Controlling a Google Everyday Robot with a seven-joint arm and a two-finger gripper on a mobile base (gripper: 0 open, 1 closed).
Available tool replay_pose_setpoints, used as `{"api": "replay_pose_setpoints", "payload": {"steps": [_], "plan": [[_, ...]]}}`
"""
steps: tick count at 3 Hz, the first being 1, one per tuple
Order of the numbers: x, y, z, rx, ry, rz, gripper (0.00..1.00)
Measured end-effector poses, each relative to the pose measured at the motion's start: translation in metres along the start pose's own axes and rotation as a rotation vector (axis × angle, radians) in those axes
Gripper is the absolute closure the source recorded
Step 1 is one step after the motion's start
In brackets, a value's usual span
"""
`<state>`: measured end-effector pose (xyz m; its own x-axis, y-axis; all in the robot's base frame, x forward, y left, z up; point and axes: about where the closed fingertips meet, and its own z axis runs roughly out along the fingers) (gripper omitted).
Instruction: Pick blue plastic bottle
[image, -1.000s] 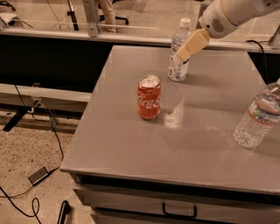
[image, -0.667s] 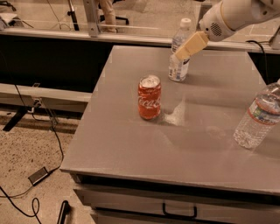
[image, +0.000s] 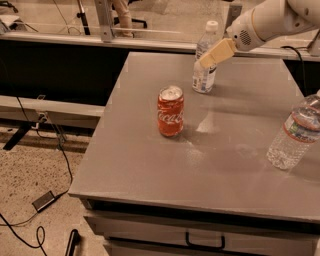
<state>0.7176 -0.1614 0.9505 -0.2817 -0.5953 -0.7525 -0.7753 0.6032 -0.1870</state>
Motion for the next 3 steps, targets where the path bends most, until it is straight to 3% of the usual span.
{"api": "replay_pose_setpoints", "payload": {"steps": [1,3], "plan": [[-0.0028,-0.0013,0.0048,-0.015,-0.024,-0.002,0.16],[-0.0059,-0.0018,0.0004,-0.027,-0.039,-0.022,0.64]]}}
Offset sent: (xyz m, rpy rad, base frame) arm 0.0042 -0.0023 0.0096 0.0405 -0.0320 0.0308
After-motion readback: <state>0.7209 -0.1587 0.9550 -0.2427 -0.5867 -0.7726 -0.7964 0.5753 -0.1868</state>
